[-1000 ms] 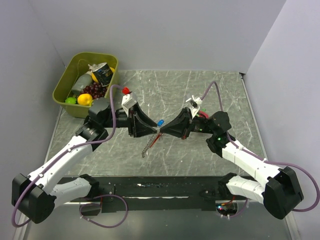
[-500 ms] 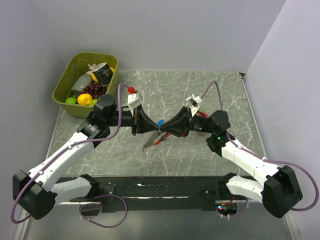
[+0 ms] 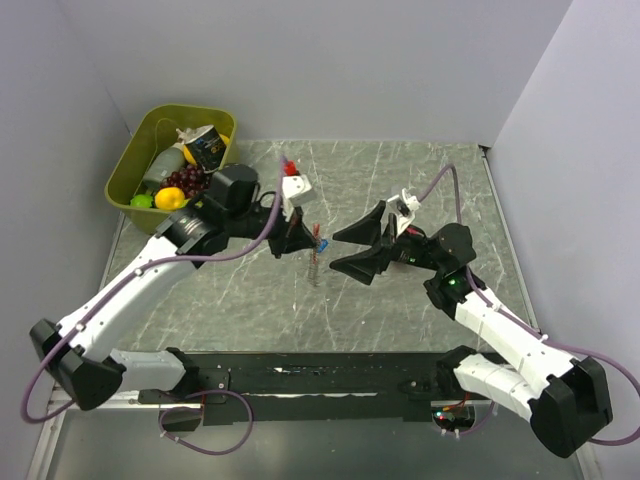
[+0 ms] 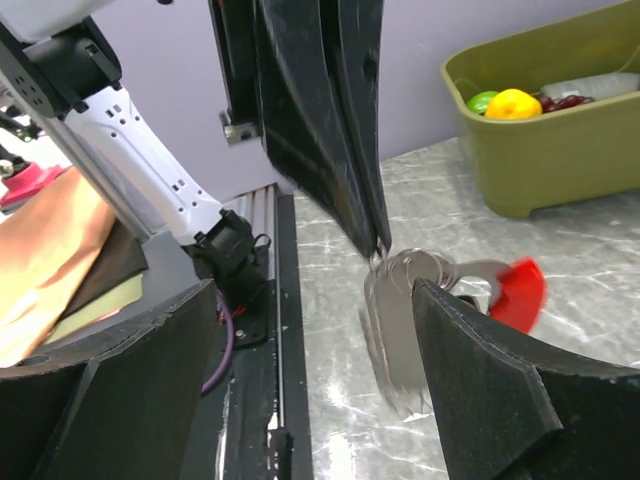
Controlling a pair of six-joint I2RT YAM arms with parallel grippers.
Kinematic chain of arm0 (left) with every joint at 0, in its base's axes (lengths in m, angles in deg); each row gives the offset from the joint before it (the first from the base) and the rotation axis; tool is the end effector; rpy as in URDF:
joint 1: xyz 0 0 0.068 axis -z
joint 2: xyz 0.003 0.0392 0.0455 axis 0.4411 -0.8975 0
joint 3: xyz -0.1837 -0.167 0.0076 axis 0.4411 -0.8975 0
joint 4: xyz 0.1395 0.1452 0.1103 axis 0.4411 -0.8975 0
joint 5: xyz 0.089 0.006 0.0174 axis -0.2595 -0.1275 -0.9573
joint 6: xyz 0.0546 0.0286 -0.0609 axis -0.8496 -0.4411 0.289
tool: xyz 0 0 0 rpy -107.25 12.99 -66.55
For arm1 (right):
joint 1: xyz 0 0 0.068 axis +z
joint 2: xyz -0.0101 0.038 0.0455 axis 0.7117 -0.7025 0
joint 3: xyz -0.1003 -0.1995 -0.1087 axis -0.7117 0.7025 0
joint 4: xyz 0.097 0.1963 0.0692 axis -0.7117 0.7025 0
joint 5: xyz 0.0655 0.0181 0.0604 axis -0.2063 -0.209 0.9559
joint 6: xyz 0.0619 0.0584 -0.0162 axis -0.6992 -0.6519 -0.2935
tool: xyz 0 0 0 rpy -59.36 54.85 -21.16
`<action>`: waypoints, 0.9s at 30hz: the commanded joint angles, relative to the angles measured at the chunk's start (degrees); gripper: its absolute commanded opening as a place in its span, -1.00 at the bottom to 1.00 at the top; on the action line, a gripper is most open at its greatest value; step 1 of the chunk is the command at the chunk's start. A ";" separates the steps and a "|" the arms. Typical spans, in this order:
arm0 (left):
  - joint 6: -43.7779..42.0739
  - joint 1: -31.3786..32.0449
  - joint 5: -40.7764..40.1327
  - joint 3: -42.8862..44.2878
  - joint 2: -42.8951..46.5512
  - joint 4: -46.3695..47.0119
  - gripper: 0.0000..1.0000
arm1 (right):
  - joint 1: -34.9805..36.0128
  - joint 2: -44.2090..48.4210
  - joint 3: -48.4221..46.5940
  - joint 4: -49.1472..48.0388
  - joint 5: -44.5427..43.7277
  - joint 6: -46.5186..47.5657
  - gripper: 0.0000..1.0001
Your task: Put the keys on the keyring
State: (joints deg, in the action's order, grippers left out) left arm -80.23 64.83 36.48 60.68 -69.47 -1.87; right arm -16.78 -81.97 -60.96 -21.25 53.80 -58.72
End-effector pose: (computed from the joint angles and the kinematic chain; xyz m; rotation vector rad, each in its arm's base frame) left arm 0.1819 -0.2023 0.3567 1.1149 1.7859 -1.0062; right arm 0.1624 0.1569 0.3350 -0.8583 1.2649 1.3539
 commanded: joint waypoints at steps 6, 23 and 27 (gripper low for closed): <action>-8.86 3.09 -0.47 8.59 -4.83 -14.79 -0.98 | -0.91 -6.38 -3.60 -7.07 9.02 -2.19 0.28; -11.24 4.59 1.83 13.87 -8.69 -19.37 -0.98 | -0.21 -12.45 -4.57 -7.78 11.84 -2.11 0.01; -11.15 4.68 1.65 13.52 -8.61 -18.32 -0.98 | 0.32 -13.68 -5.28 -8.22 12.54 -2.81 -0.20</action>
State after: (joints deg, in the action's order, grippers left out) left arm -90.68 69.11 36.50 71.98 -78.72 -21.15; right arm -17.21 -94.78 -63.06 -25.54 64.93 -61.03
